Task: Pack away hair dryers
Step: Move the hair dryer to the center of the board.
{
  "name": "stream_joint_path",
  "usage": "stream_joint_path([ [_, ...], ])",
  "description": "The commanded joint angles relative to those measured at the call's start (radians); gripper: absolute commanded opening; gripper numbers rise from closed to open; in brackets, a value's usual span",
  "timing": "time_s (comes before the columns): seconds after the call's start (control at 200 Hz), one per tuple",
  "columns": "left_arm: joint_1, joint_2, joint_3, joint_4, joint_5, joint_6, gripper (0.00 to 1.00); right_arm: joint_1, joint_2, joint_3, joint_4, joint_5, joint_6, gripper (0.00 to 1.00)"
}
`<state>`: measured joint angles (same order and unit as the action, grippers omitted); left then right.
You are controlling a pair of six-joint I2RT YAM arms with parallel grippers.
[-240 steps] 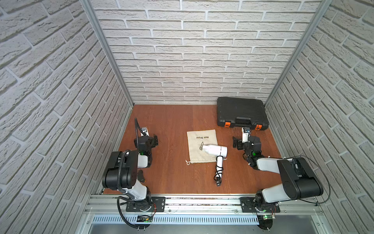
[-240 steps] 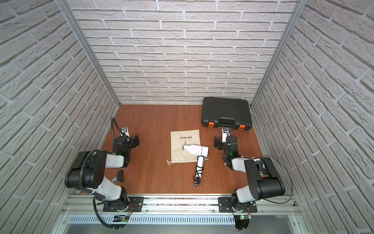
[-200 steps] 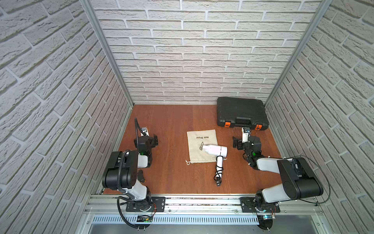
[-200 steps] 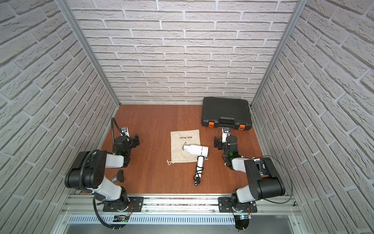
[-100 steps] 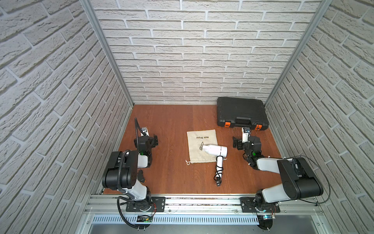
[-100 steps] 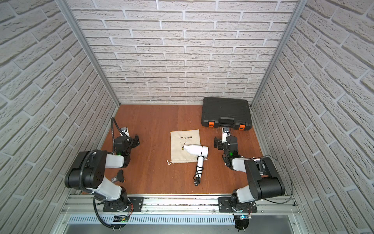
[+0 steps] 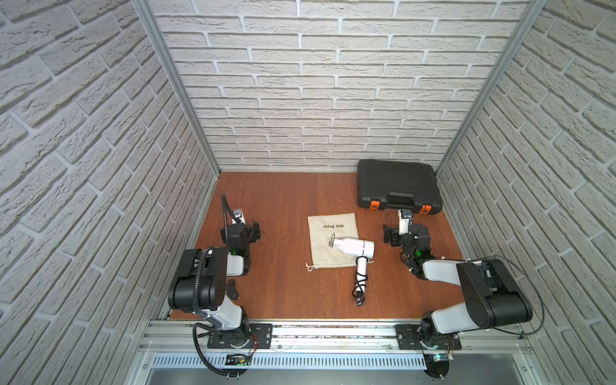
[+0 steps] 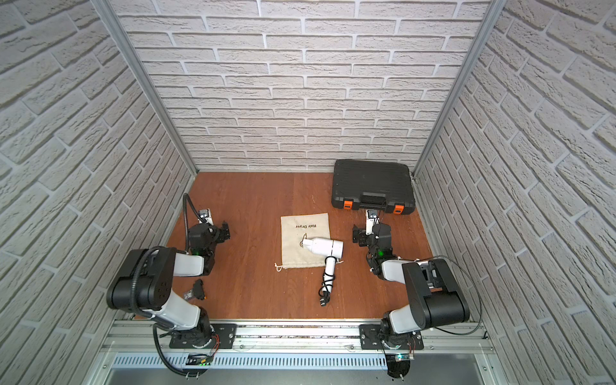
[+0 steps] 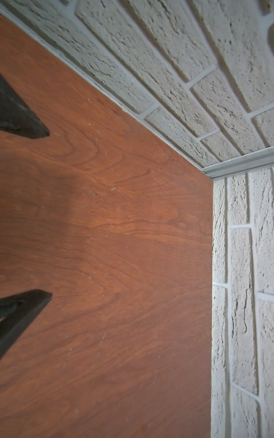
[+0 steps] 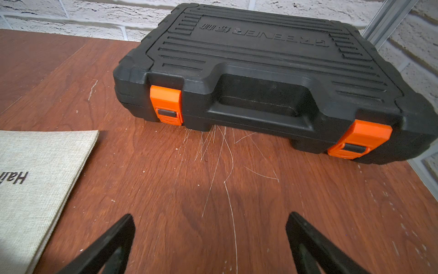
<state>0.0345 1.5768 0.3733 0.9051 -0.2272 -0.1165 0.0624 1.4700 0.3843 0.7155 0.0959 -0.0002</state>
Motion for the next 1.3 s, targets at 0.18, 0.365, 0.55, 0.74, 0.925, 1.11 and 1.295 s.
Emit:
stream_joint_path([
  [0.18, 0.009, -0.012, -0.007, 0.056, 0.012, -0.008, 0.98, -0.025, 0.005, 0.511, -0.835, 0.047, 0.137, 0.85],
  [0.365, 0.001, -0.162, 0.26, -0.596, -0.002, -0.089, 0.98, -0.024, 0.034, 0.66, -1.034, -0.147, 0.24, 0.73],
  [0.55, -0.071, -0.231, 0.367, -0.851, 0.012, -0.233, 0.98, -0.019, -0.047, 0.637, -1.176, -0.209, 0.341, 0.73],
  [0.74, -0.255, -0.242, 0.357, -0.902, -0.019, -0.26, 0.98, -0.007, -0.179, 0.572, -1.364, -0.233, 0.403, 0.74],
  [0.925, -0.404, -0.179, 0.375, -0.911, -0.048, -0.283, 0.98, 0.068, -0.34, 0.457, -1.474, -0.269, 0.489, 0.75],
  [1.11, -0.449, -0.102, 0.4, -0.861, 0.034, -0.316, 0.98, 0.237, -0.443, 0.348, -1.459, -0.279, 0.599, 0.77],
  [1.295, -0.504, 0.017, 0.512, -0.929, 0.061, -0.305, 0.98, 0.333, -0.406, 0.32, -1.439, -0.289, 0.595, 0.77],
])
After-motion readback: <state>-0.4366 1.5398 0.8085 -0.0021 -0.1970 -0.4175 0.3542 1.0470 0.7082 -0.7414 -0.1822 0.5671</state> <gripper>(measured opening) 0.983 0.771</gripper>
